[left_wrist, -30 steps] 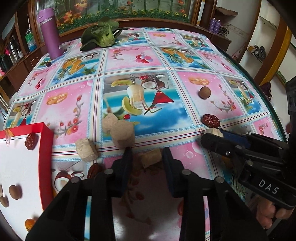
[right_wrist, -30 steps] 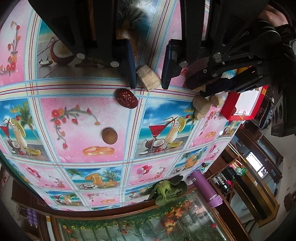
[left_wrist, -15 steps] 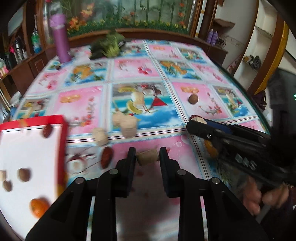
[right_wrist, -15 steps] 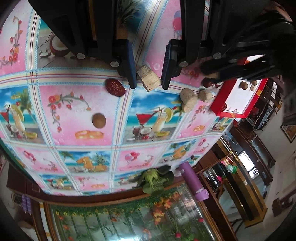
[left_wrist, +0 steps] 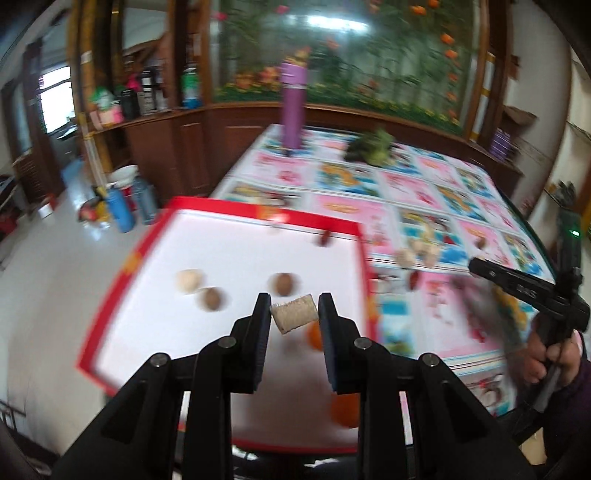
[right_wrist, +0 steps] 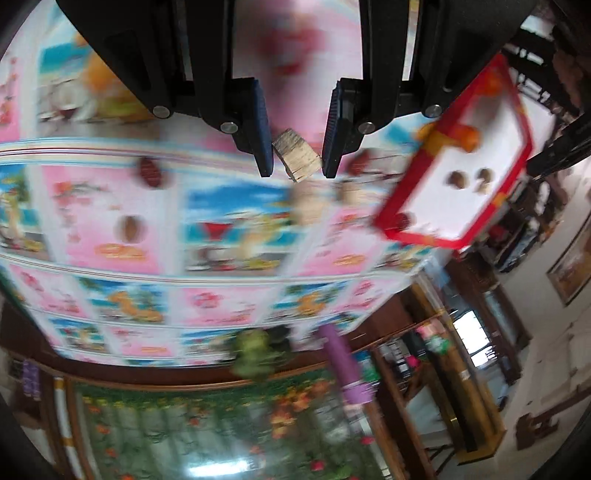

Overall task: Organize fruits
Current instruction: 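Grasp a beige cube with the right gripper while the left gripper grasps another cube, then carry both beige cubes over the white tray and open both grippers to drop them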

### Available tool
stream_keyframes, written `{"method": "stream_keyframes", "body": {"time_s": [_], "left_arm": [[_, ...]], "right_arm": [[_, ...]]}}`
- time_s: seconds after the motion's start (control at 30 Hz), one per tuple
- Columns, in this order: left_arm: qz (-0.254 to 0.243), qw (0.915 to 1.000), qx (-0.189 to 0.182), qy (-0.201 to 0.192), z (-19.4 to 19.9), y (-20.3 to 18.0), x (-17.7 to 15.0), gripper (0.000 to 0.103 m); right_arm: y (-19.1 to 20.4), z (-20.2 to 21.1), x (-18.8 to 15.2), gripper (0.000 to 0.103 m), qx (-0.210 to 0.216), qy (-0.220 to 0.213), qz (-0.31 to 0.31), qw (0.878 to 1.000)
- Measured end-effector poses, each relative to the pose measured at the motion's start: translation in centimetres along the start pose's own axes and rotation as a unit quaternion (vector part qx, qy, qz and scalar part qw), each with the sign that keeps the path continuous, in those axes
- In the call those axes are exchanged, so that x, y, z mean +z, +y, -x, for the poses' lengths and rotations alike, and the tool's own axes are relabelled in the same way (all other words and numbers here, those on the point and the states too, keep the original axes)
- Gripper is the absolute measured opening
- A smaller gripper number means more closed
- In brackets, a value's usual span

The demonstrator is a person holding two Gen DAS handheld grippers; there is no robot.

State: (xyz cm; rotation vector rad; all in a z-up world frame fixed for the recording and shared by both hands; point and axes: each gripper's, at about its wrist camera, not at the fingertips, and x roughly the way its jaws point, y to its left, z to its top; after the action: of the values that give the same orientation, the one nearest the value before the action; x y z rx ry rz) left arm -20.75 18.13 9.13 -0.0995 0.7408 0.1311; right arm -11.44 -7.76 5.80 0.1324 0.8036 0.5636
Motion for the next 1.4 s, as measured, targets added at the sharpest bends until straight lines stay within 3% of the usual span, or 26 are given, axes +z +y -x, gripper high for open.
{"method": "stream_keyframes", "body": {"time_s": [0.13, 0.27, 0.53, 0.97, 1.4], "left_arm": [[0.02, 0.9993, 0.032, -0.006, 0.1, 3.4, -0.6, 0.028], [0.033, 0.9989, 0.032, 0.009, -0.6, 5.5, -1.6, 0.028], [0.059, 0.9972, 0.042, 0.02, -1.3, 8.8, -2.8, 0.028], [0.073, 0.9943, 0.065, 0.043, -5.0, 10.6, -1.5, 0.028], [0.068, 0.9916, 0.076, 0.08, -6.4, 10.5, -2.1, 0.029]], "right_arm": [[6.7, -1.5, 0.6, 0.026, 0.039, 0.014, 0.061, 0.997], [12.0, -4.3, 1.3, 0.026, 0.073, 0.046, 0.092, 0.992], [19.3, -8.1, -0.3, 0.026, 0.118, 0.095, 0.138, 0.979], [22.2, -9.6, -2.5, 0.026, 0.118, 0.127, 0.165, 0.971], [22.2, -10.0, -3.4, 0.027, 0.116, 0.148, 0.166, 0.968]]}}
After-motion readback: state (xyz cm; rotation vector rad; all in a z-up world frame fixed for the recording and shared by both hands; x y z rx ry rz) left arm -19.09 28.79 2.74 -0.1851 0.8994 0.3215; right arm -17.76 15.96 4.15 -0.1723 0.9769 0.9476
